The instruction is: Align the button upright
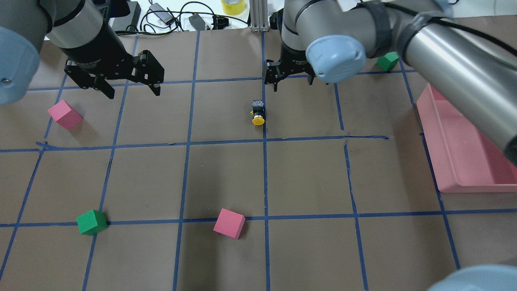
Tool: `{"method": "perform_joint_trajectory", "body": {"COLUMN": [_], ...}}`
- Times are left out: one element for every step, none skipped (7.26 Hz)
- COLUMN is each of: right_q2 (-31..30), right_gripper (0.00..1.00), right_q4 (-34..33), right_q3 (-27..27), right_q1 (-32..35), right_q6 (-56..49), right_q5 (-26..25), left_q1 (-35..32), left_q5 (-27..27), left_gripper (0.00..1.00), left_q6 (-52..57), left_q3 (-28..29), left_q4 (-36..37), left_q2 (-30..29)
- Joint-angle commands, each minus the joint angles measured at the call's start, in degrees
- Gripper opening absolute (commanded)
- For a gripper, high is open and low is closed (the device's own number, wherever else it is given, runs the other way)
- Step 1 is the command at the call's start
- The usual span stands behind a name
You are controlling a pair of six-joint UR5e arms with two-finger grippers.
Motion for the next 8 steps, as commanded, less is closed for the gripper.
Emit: {"method": "perform_joint_trajectory", "body": {"right_q2": [-10.65, -11.38, -12.35, -12.01, -12.0, -12.27, -12.27, -12.62], "right_gripper": [1.0, 1.0, 1.0, 1.0, 1.0, 1.0, 1.0, 1.0], "right_q4": [12.76, 13.85, 14.03, 14.38, 14.21, 15.0, 15.35, 15.44], "right_q3": [0.04, -0.04, 0.04, 0.04, 0.04, 0.13, 0.13, 0.04], "right_q1": [-6.18, -6.73, -6.73, -6.9, -7.52, -8.13, -9.09, -8.84], "right_q6": [-0.37, -0.89, -0.98, -1.07, -1.07, -1.16, -1.33, -0.64], "right_q5": [-0.53, -0.8, -0.72, -0.54, -1.06, -1.15, -1.07, 0.06], "left_q1": [0.0, 0.0, 0.0, 0.0, 0.0, 0.0, -0.09, 0.0], "left_q5": [0.0, 0.0, 0.0, 0.0, 0.0, 0.0, 0.0, 0.0], "left_gripper": [1.0, 1.0, 1.0, 1.0, 1.0, 1.0, 1.0, 1.0], "left_q6": [0.0, 0.0, 0.0, 0.0, 0.0, 0.0, 0.0, 0.0], "left_q3": [-0.11, 0.07, -0.11, 0.07, -0.02, 0.24, 0.07, 0.07], "left_q4": [0.0, 0.0, 0.0, 0.09, 0.09, 0.09, 0.18, 0.18], "left_q2": [0.09, -0.17, 0.18, -0.17, 0.0, -0.26, -0.08, -0.17]}}
